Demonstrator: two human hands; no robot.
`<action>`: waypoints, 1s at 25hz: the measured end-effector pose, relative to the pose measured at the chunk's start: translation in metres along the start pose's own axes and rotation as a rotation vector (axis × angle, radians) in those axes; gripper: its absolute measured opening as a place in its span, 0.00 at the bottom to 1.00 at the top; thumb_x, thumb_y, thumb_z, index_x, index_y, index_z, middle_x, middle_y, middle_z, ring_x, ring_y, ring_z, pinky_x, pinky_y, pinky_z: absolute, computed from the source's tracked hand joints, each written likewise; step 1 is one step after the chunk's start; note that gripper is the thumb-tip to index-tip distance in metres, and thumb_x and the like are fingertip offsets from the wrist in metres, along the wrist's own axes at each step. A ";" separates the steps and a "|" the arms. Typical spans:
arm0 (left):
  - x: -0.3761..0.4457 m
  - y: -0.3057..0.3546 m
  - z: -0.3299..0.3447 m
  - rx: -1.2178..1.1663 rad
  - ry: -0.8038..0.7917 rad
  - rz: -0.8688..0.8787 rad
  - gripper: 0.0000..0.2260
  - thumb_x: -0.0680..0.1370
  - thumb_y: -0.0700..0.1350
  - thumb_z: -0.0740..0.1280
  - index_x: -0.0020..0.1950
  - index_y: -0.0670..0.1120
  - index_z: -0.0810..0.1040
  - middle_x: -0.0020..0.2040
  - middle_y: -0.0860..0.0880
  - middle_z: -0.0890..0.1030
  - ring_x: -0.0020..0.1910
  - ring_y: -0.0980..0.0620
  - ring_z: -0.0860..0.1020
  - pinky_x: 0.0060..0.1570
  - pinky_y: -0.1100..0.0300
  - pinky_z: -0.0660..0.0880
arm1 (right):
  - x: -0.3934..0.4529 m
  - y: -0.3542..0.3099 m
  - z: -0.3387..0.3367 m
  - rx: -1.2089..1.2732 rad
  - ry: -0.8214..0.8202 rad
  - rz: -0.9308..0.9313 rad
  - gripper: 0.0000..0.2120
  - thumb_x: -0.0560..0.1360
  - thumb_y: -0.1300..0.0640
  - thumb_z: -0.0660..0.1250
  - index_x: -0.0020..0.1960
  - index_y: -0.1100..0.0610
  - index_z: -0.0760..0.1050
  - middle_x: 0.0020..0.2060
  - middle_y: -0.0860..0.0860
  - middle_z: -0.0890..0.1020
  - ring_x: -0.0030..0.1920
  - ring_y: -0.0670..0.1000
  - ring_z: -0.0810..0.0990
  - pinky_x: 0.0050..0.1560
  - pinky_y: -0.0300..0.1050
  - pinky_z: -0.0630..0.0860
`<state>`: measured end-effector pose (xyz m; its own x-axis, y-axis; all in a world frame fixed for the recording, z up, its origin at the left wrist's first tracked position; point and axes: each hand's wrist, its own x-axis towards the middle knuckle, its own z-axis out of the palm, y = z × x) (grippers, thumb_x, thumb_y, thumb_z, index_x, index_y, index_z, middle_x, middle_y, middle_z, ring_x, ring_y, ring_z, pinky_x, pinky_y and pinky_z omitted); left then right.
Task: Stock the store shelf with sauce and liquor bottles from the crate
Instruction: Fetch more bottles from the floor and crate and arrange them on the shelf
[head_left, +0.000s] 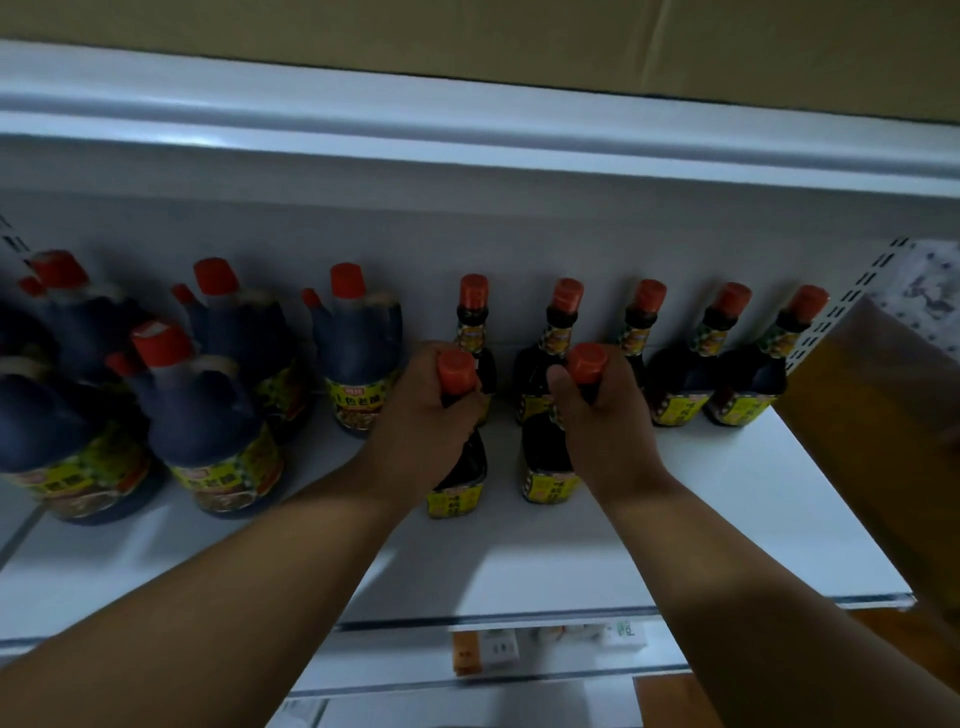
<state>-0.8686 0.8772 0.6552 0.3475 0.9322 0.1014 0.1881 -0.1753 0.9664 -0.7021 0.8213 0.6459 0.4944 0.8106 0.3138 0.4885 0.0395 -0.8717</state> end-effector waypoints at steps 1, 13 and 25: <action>0.004 0.000 0.000 0.010 -0.025 -0.001 0.10 0.76 0.38 0.68 0.50 0.51 0.72 0.39 0.50 0.75 0.33 0.62 0.74 0.38 0.64 0.73 | 0.001 0.002 0.000 -0.013 -0.010 -0.010 0.08 0.78 0.56 0.68 0.48 0.53 0.68 0.36 0.45 0.74 0.36 0.34 0.73 0.36 0.27 0.67; -0.020 -0.090 0.010 0.112 -0.048 -0.164 0.31 0.64 0.42 0.81 0.59 0.61 0.70 0.53 0.66 0.78 0.51 0.74 0.76 0.52 0.67 0.75 | -0.028 0.071 0.009 -0.223 -0.107 0.143 0.38 0.68 0.52 0.78 0.73 0.54 0.65 0.63 0.53 0.73 0.63 0.54 0.74 0.54 0.39 0.67; -0.035 -0.090 0.018 -0.026 0.014 -0.201 0.30 0.66 0.46 0.77 0.62 0.68 0.71 0.53 0.70 0.77 0.51 0.73 0.76 0.56 0.63 0.74 | -0.094 0.053 0.037 -0.071 -0.135 0.218 0.11 0.77 0.52 0.66 0.58 0.40 0.72 0.54 0.48 0.79 0.51 0.46 0.78 0.48 0.39 0.73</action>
<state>-0.8810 0.8541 0.5605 0.2926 0.9519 -0.0913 0.2291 0.0230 0.9731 -0.7488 0.7686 0.5561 0.4955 0.8662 0.0639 0.4321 -0.1820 -0.8833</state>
